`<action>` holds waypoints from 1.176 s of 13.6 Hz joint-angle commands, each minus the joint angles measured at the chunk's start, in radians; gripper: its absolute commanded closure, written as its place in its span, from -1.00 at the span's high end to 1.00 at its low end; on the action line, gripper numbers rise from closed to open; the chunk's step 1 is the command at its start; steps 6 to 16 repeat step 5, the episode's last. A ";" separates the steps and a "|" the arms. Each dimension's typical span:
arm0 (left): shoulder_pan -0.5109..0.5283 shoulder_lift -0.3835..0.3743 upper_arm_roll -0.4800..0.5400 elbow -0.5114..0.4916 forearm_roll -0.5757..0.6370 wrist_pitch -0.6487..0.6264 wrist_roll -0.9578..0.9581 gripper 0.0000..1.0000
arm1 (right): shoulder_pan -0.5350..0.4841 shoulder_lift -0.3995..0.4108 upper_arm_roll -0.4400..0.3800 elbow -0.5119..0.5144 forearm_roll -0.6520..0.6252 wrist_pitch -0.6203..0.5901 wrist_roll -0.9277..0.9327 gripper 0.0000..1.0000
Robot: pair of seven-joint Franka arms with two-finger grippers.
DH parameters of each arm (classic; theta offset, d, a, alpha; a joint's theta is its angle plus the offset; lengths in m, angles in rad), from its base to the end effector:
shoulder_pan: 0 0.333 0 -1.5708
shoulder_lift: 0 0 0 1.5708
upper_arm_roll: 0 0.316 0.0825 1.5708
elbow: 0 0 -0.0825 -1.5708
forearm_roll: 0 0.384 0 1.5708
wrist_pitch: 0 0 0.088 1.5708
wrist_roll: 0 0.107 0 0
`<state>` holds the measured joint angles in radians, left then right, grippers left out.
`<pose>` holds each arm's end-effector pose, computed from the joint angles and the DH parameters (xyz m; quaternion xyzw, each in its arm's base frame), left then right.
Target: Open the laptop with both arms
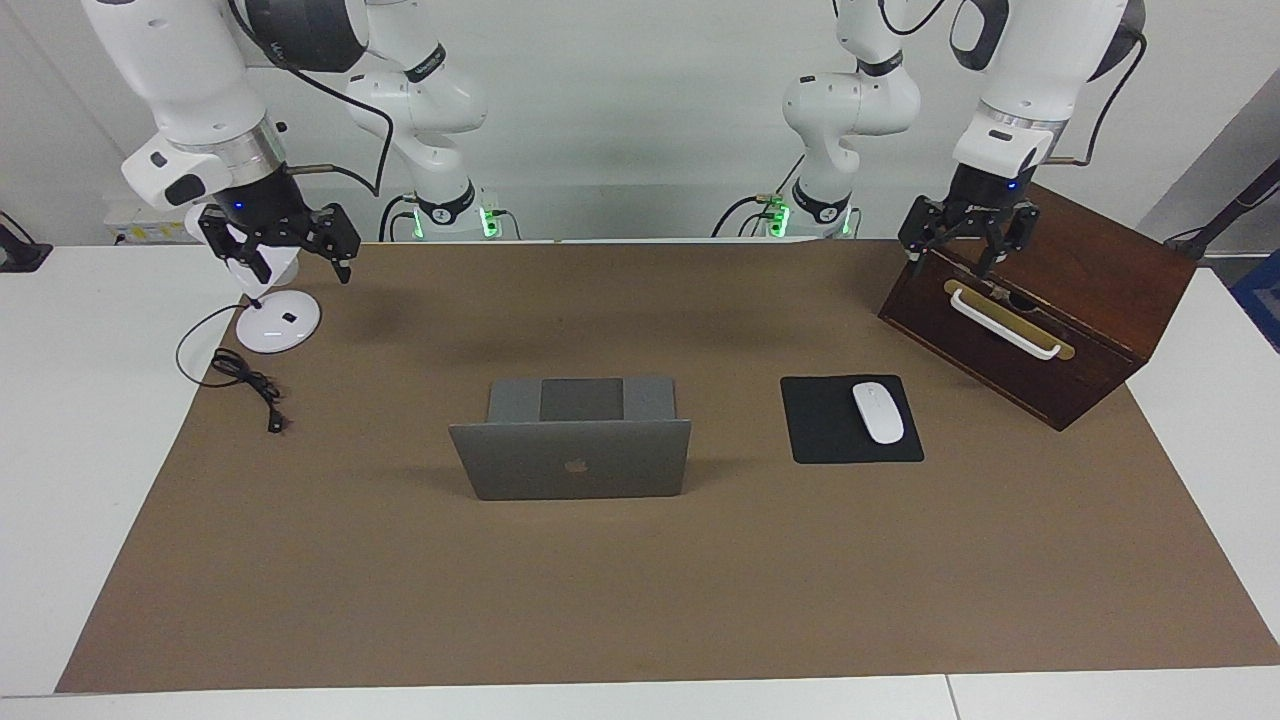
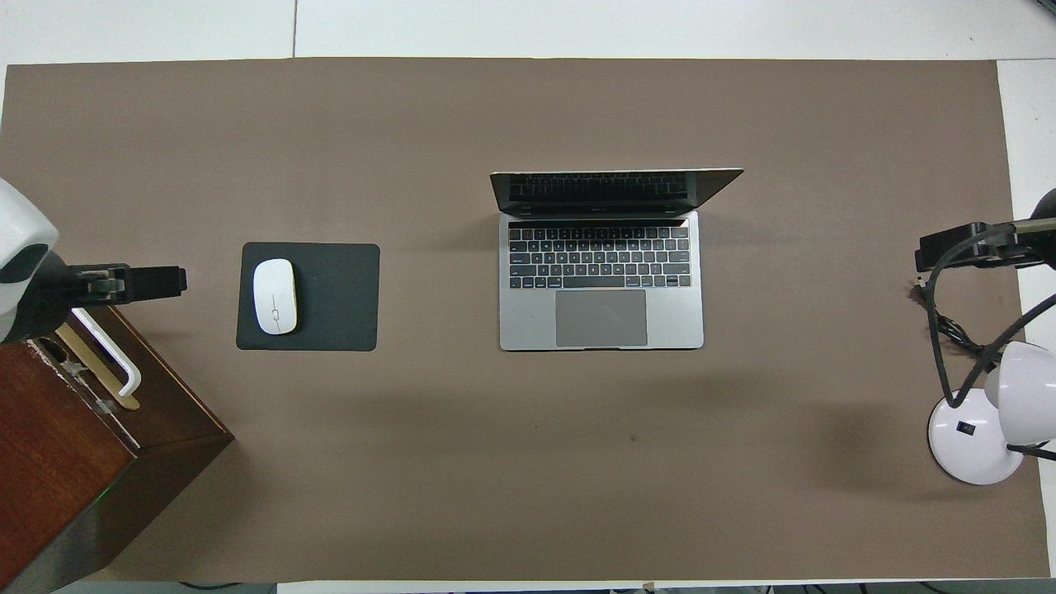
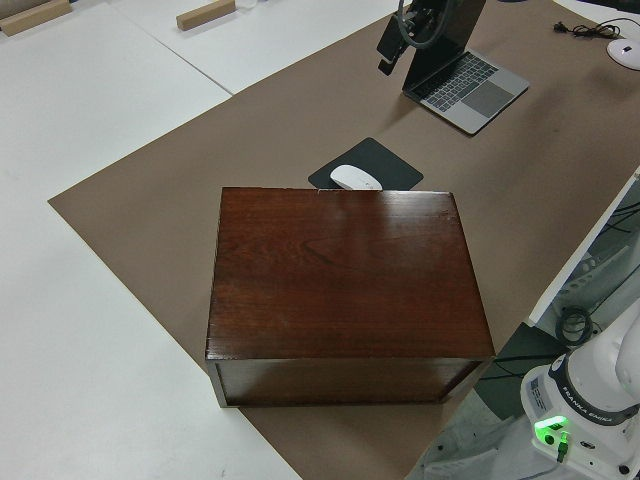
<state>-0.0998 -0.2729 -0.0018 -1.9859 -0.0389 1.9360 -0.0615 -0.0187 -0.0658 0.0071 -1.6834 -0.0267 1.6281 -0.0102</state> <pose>0.4928 -0.0530 0.6019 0.9935 -0.0150 0.1094 0.0276 0.5380 -0.0088 0.6122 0.9999 0.0000 0.0051 0.0136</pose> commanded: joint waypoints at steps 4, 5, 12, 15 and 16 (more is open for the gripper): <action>0.064 0.070 -0.010 0.135 0.005 -0.107 0.000 1.00 | -0.006 -0.026 -0.001 -0.029 0.018 0.019 -0.019 1.00; 0.068 0.090 -0.010 0.178 0.005 -0.135 0.000 1.00 | -0.004 -0.025 0.001 -0.027 0.018 0.019 -0.019 1.00; 0.068 0.090 -0.010 0.178 0.005 -0.135 0.000 1.00 | -0.004 -0.025 0.001 -0.027 0.018 0.019 -0.019 1.00; 0.068 0.090 -0.010 0.178 0.005 -0.135 0.000 1.00 | -0.004 -0.025 0.001 -0.027 0.018 0.019 -0.019 1.00; 0.068 0.090 -0.010 0.178 0.005 -0.135 0.000 1.00 | -0.004 -0.025 0.001 -0.027 0.018 0.019 -0.019 1.00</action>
